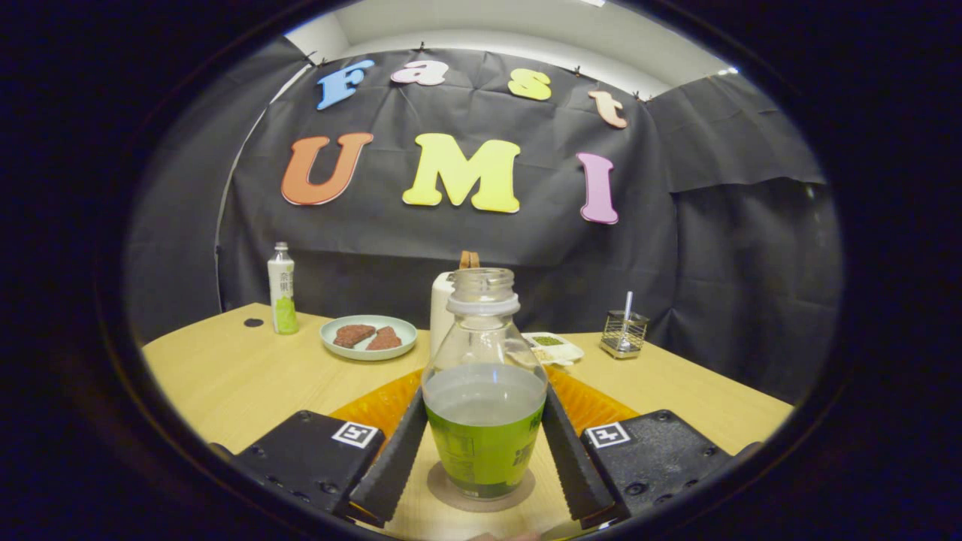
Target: Take the bottle from table, then pour the juice into the cup, finally place the bottle on the coaster
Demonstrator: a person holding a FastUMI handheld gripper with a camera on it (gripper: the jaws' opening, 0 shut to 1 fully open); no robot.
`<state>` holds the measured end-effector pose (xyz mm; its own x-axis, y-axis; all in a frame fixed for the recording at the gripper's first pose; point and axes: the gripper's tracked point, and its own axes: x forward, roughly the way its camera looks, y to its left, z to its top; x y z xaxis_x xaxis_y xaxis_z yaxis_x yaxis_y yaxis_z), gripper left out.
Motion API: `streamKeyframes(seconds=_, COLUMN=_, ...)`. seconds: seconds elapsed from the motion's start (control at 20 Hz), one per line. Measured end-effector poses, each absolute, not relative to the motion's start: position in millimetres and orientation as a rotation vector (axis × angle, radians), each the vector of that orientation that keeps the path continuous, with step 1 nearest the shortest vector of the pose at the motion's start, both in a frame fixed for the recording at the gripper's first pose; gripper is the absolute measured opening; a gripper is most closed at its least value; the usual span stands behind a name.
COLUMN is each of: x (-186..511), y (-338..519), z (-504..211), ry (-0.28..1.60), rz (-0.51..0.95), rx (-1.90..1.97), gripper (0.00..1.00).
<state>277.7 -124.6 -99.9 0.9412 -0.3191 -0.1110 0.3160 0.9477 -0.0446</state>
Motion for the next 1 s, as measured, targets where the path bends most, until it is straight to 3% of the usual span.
streamKeyframes(seconds=0.05, x=278.1, y=-124.1, z=-100.3, ry=0.116, rz=-0.322, rx=-0.015, gripper=0.86)
streamKeyframes(seconds=0.2, x=275.5, y=-118.5, z=-98.3, ry=0.098, rz=-0.293, rx=0.032, gripper=1.0)
streamKeyframes(seconds=0.6, x=248.5, y=-117.1, z=-86.3, ry=0.072, rz=-0.309, rx=0.066, gripper=1.0)
streamKeyframes(seconds=0.8, x=217.9, y=-108.7, z=-60.4, ry=-0.05, rz=-0.273, rx=0.108, gripper=1.0)
streamKeyframes(seconds=1.0, x=196.3, y=-110.2, z=-63.5, ry=-0.023, rz=-0.276, rx=0.106, gripper=1.0)
